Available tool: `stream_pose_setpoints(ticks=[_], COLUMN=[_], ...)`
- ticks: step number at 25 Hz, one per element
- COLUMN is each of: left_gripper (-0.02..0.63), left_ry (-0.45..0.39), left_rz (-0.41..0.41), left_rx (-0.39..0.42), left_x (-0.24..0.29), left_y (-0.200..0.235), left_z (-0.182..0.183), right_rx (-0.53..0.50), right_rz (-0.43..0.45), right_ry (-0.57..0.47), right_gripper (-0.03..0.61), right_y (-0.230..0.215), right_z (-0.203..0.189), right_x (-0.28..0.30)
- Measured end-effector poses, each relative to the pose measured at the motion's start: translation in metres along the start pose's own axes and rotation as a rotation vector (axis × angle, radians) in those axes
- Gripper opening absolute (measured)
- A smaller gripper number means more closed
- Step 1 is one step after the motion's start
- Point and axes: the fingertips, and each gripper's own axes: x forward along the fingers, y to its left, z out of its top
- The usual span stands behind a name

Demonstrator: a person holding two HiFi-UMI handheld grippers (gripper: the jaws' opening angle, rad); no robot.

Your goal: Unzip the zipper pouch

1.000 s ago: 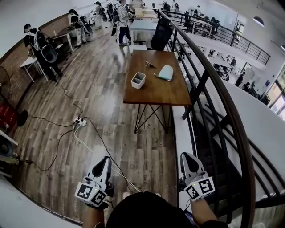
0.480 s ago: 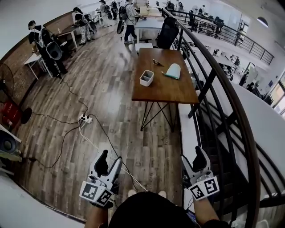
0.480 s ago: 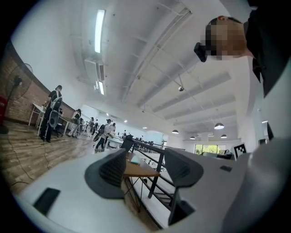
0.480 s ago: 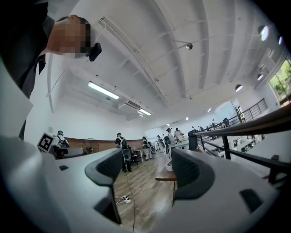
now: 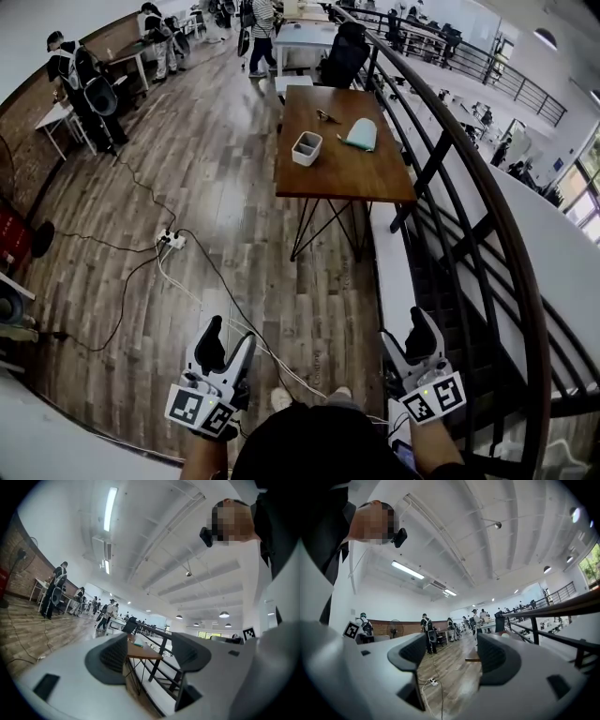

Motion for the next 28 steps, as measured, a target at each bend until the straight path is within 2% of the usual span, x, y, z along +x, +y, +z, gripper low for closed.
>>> stream_pose_setpoints(ticks=[6,13,20,24,28], left_gripper=[0.285,0.285,0.285,0.285,0.285], left_ry=[0.023,0.019,0.005,-0.006,-0.017], left_rz=[-0.008,0.018,0.042,0.043,0.032], left_rx=[-0.020,0.009,0.073,0.057,0.029], left_x=[-0.001,0.024,0.093,0.140,0.186], left_y=[0.011,0.016,0.007,0.000,-0.017], left_z=[-0.007,-0.001,0.006,-0.001,-0.011], right_rx=[0.010,-0.018,-0.026,0.011,0.018], right_rz=[-0.072,-0.022,0.012,0.010,0.022], right_ry=[0.017,-0.008,-0.022,-0.080,-0.088], right_gripper=[0.309,0.262,0.250,0.227,0.225], right_y=[-0.011,-0.030,-0.096,-0.138,-0.175], right_z=[-0.004,0.003,0.008,0.020,0.027], right_x=[-0.001,0.034,0.080,0.095,0.102])
